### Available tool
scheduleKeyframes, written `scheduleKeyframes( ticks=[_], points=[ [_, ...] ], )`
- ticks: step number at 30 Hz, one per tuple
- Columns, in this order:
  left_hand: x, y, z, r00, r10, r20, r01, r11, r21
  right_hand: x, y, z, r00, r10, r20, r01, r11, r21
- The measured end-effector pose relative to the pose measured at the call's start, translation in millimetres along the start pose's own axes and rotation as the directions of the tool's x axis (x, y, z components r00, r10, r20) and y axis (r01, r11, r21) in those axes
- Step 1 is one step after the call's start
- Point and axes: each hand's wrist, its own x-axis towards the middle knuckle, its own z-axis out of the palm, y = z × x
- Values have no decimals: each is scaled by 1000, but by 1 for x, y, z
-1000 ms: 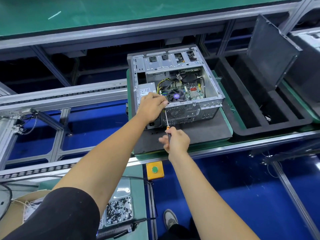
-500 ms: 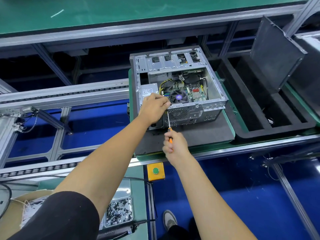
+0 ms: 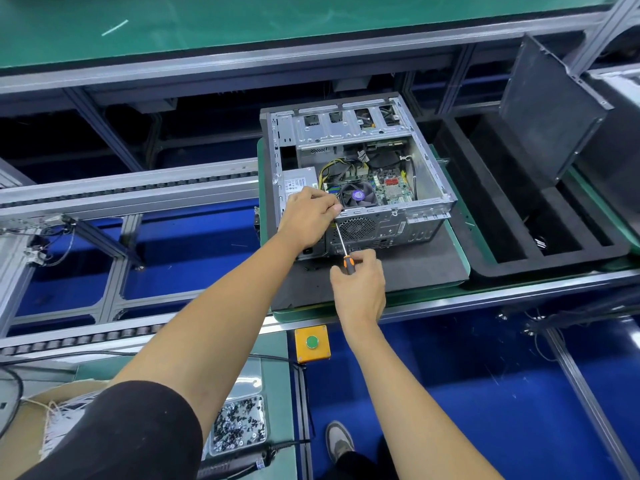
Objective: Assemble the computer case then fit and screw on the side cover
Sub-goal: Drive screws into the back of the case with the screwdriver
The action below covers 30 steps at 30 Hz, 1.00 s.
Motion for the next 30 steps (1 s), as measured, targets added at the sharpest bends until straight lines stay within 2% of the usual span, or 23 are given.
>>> scheduleKeyframes(
  ticks=[3, 4, 5, 6, 7, 8, 9, 10, 11, 12, 13, 16, 18, 19, 20, 22, 26, 30],
  points=[
    [0, 0, 0, 1000, 7, 3, -7, 1000, 6, 2, 1, 2, 992, -116, -48, 113, 992, -61],
    [1, -1, 1, 1000, 6, 5, -6, 1000, 13, 2, 2, 1, 992, -119, -49, 117, 993, -34],
    [1, -1, 1, 1000, 6, 8, -7, 1000, 23, 4, 3, 2, 999, -49, -10, 50, 995, 92],
    [1, -1, 1, 1000, 8, 10, -9, 999, 32, 8, 2, 2, 992, 98, 82, -120, 938, 326],
    [2, -2, 2, 1000, 9, 11, -10, 999, 35, 12, -2, 2, 926, 273, 262, -376, 735, 564],
    [2, -3, 2, 1000, 8, 13, -8, 999, 36, 13, -6, -2, 782, 360, 510, -622, 395, 676],
    [3, -3, 3, 1000, 9, 16, -10, 999, 40, 13, -8, -5, 637, 355, 684, -753, 98, 650],
    [2, -3, 3, 1000, 15, 18, -15, 999, 48, 13, -9, -7, 554, 341, 759, -796, -49, 603],
    [3, -3, 3, 1000, 22, 14, -23, 998, 53, 12, -11, -9, 529, 343, 776, -809, -70, 583],
    [3, -3, 3, 1000, 26, 10, -27, 998, 51, 11, -11, -9, 550, 350, 758, -805, -20, 593],
    [4, -4, 3, 1000, 23, 12, -23, 999, 42, 10, -12, -10, 600, 365, 711, -782, 84, 617],
    [3, -5, 3, 1000, -2, 17, 2, 1000, 28, 5, -10, -6, 814, 384, 436, -580, 562, 589],
    [3, -4, 4, 1000, 3, 17, -3, 1000, 30, 1, -4, 0, 944, 263, 201, -318, 885, 338],
    [3, -4, 4, 1000, 8, 14, -8, 999, 32, -1, 0, 2, 979, 170, 114, -188, 967, 171],
    [3, -4, 3, 1000, 11, 13, -11, 999, 35, -2, 2, 4, 994, 94, 56, -96, 995, 25],
    [2, -3, 3, 1000, 8, 10, -8, 999, 34, -2, 0, 7, 998, 55, 18, -54, 995, -80],
    [3, -4, 2, 1000, -1, 11, 1, 1000, 15, 0, -5, 11, 971, 199, 129, -221, 957, 188],
    [3, -4, 2, 1000, 0, 21, -1, 1000, 18, 6, -2, 8, 979, 204, 30, -206, 956, 208]
  ],
)
